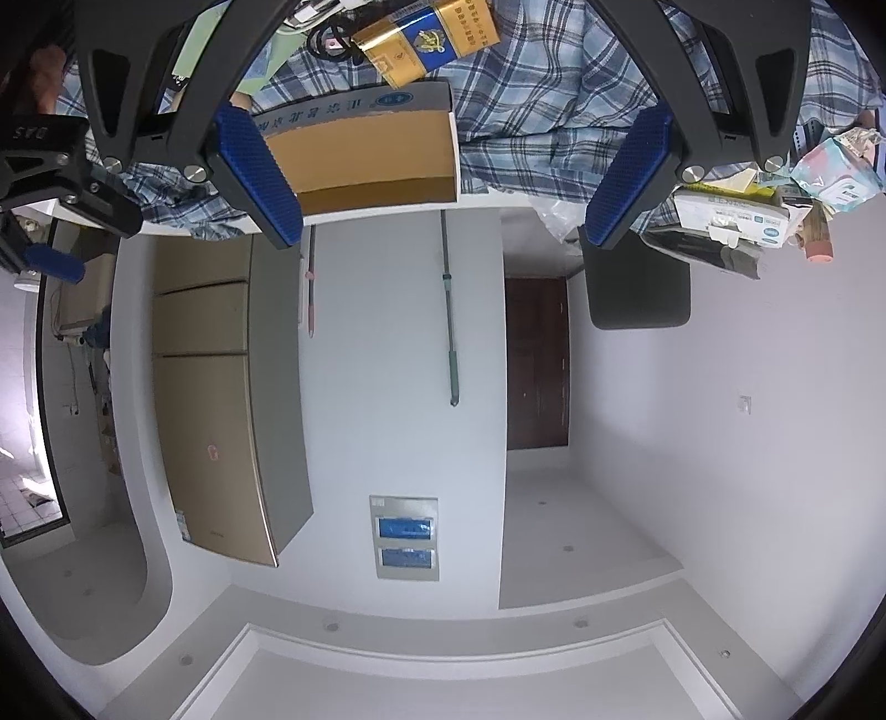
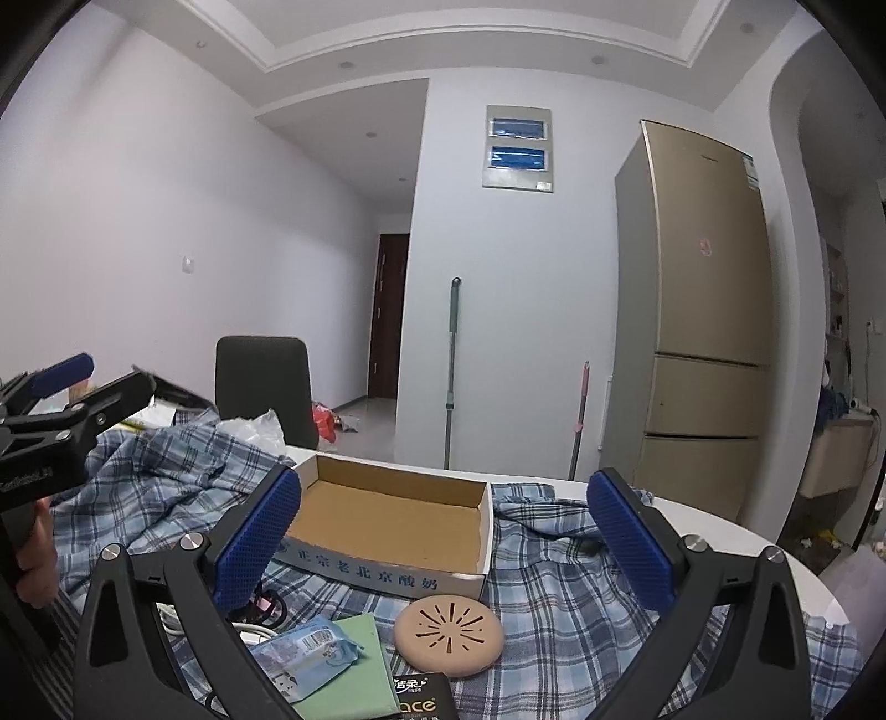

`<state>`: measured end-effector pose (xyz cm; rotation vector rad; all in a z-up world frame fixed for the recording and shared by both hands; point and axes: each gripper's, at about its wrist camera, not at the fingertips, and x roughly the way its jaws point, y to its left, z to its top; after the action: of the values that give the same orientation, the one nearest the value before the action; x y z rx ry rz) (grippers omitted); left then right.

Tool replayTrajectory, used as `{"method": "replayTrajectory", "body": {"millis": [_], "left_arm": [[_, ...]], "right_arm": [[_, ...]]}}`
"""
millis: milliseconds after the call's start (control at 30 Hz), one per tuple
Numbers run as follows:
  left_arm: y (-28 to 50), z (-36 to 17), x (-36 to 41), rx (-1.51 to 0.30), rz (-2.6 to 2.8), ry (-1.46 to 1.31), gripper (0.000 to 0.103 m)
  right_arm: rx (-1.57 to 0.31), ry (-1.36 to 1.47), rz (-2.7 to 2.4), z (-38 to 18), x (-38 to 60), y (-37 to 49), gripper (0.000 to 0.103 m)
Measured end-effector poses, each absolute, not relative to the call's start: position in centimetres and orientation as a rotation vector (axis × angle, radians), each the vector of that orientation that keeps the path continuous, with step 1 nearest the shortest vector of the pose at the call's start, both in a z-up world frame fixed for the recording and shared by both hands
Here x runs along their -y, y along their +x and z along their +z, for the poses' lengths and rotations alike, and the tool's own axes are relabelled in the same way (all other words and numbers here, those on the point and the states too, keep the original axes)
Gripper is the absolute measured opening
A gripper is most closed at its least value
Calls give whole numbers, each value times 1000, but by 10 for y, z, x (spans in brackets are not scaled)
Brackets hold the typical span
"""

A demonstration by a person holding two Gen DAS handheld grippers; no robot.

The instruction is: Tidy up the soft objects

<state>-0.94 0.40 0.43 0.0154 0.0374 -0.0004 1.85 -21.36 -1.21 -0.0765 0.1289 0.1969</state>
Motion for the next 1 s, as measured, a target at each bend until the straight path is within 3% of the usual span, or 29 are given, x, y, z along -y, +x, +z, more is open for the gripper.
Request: {"method": "replayTrajectory", "body": {"millis": [1000], "left_arm": [[-5, 0, 2, -34, -3, 44, 103]], "right_arm": [[-99, -80, 196, -9, 214, 12, 103]]}}
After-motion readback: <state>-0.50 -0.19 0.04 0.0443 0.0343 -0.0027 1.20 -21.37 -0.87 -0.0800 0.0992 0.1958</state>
